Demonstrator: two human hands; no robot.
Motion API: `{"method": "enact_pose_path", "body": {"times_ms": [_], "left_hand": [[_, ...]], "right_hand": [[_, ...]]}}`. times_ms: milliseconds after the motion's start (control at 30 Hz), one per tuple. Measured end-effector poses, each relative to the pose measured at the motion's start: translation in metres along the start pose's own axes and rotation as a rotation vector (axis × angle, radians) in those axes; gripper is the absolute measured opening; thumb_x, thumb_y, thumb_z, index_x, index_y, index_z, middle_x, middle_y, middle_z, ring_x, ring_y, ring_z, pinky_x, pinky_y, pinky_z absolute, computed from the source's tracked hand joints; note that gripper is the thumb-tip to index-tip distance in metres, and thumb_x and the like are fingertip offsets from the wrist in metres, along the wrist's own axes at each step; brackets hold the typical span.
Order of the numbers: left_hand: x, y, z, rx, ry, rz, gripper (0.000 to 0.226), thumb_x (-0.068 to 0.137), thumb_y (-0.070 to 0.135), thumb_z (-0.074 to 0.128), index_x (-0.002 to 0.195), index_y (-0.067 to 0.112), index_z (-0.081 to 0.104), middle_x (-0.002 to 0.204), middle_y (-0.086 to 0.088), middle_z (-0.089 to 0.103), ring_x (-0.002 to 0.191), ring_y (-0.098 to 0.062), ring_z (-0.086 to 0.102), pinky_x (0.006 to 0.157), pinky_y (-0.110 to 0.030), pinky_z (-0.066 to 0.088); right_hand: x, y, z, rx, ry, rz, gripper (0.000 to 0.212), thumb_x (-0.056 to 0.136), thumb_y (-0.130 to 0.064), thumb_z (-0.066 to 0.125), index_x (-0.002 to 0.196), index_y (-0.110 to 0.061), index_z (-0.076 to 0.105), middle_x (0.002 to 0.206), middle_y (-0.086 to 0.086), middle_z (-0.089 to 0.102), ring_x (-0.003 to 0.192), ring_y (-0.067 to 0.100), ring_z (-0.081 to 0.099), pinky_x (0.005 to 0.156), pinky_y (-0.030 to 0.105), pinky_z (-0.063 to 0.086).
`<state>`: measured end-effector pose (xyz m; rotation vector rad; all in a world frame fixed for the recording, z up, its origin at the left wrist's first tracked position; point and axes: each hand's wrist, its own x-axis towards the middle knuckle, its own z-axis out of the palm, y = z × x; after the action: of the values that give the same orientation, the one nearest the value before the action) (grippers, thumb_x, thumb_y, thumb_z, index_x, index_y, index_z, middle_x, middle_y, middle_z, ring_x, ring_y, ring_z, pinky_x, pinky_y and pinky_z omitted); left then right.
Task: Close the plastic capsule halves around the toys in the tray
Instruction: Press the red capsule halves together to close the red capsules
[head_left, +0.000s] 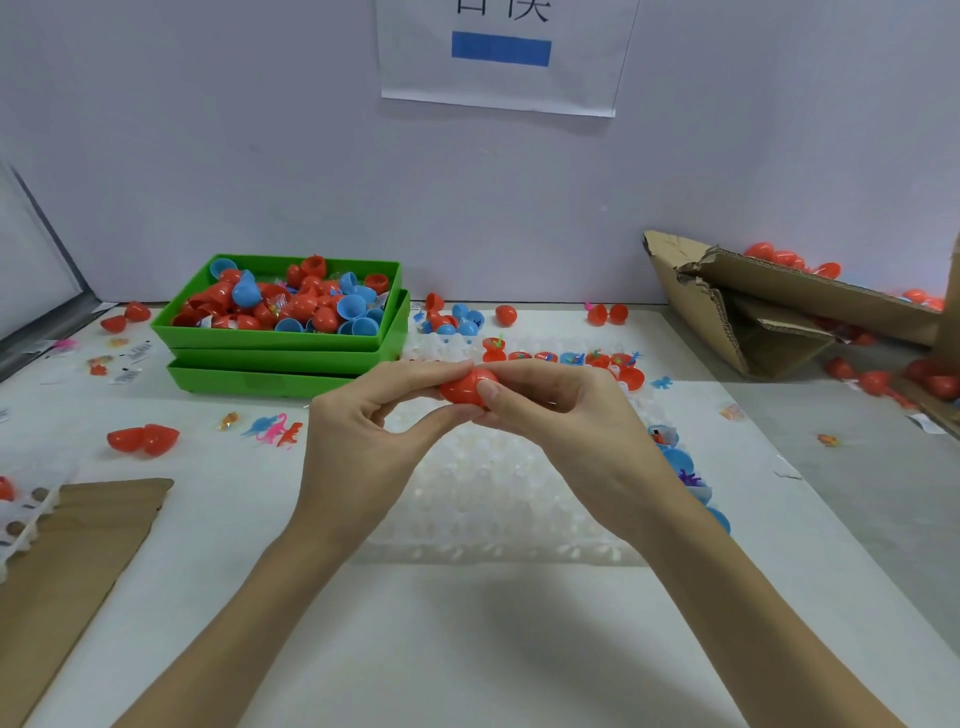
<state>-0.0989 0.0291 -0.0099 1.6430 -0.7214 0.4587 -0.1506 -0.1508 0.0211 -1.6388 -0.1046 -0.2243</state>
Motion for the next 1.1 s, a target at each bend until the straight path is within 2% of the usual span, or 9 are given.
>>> {"method": "enact_pose_path", "body": {"times_ms": [233,467,600,700,800,867,967,1033,1100], "left_hand": [[0.001,-0.002,-0.002,0.047,-0.042,-0.011,0.039,0.082,0.022,0.082,0.121,0.023,0.076,0.117,0.012,0.076,0.118,-0.017,0.069,0.102,-0.029,0.055],[-0.01,-0.003,0.017,0.036,-0.085,-0.031,0.051,0.097,0.012,0.069,0.146,0.02,0.059,0.149,0.012,0.059,0.142,-0.009,0.051,0.114,-0.046,0.047],[-0.013,-0.002,0.021,0.105,-0.078,0.007,0.066,0.089,0.02,0.079,0.15,0.017,0.054,0.153,0.01,0.055,0.144,-0.007,0.049,0.115,-0.043,0.047],[-0.013,-0.004,0.019,0.172,-0.01,0.035,0.056,0.091,0.016,0.076,0.145,0.017,0.06,0.148,0.011,0.06,0.138,-0.006,0.054,0.112,-0.039,0.05],[-0.012,-0.006,0.017,0.196,-0.023,0.03,0.055,0.092,0.003,0.075,0.144,0.015,0.061,0.145,0.008,0.063,0.136,-0.007,0.057,0.111,-0.038,0.05],[-0.011,-0.006,0.017,0.112,-0.045,-0.023,0.055,0.093,-0.001,0.072,0.144,0.014,0.06,0.143,0.006,0.064,0.136,-0.008,0.057,0.112,-0.038,0.05],[-0.008,-0.002,0.017,-0.021,-0.08,-0.054,0.055,0.094,-0.003,0.07,0.145,0.015,0.058,0.144,0.005,0.064,0.139,-0.015,0.055,0.113,-0.039,0.048],[-0.006,0.002,0.015,-0.057,-0.107,-0.039,0.053,0.097,0.002,0.068,0.145,0.02,0.056,0.145,0.007,0.062,0.142,-0.018,0.051,0.116,-0.039,0.046],[-0.005,0.005,0.012,-0.089,-0.135,-0.029,0.051,0.099,0.008,0.066,0.146,0.022,0.055,0.147,0.007,0.061,0.145,-0.019,0.048,0.118,-0.041,0.043]], "right_hand": [[0.002,0.001,-0.005,-0.025,-0.043,0.013,0.021,0.097,-0.017,0.07,0.116,-0.013,0.077,0.099,0.001,0.08,0.095,0.015,0.076,0.09,0.02,0.057],[0.0,0.013,0.013,0.229,0.1,0.081,0.019,0.093,-0.014,0.074,0.111,-0.007,0.078,0.103,0.008,0.078,0.103,0.021,0.075,0.096,0.036,0.058],[-0.002,0.014,0.016,0.389,0.128,0.19,0.016,0.09,-0.013,0.077,0.104,-0.008,0.08,0.101,0.014,0.078,0.1,0.027,0.075,0.093,0.035,0.06],[-0.006,0.016,0.024,0.443,0.12,0.238,0.016,0.089,-0.016,0.078,0.104,-0.009,0.08,0.104,0.012,0.078,0.102,0.022,0.075,0.09,0.031,0.06],[-0.007,0.018,0.03,0.445,0.135,0.241,0.016,0.089,-0.018,0.078,0.102,-0.009,0.079,0.103,0.01,0.078,0.103,0.021,0.075,0.085,0.026,0.061],[-0.005,0.016,0.029,0.51,0.087,0.279,0.022,0.093,-0.021,0.074,0.11,-0.006,0.075,0.108,0.014,0.077,0.105,0.024,0.074,0.087,0.029,0.061],[-0.004,0.01,0.023,0.824,-0.069,0.405,0.041,0.1,-0.023,0.065,0.131,0.002,0.059,0.122,0.022,0.071,0.115,0.03,0.07,0.098,0.036,0.057],[-0.002,0.008,0.02,0.929,-0.155,0.418,0.042,0.1,-0.02,0.065,0.134,0.004,0.057,0.127,0.024,0.068,0.119,0.03,0.068,0.1,0.037,0.056],[0.0,0.01,0.019,0.974,-0.207,0.404,0.036,0.099,-0.015,0.066,0.128,0.005,0.064,0.13,0.023,0.066,0.122,0.029,0.066,0.103,0.036,0.054]]}}
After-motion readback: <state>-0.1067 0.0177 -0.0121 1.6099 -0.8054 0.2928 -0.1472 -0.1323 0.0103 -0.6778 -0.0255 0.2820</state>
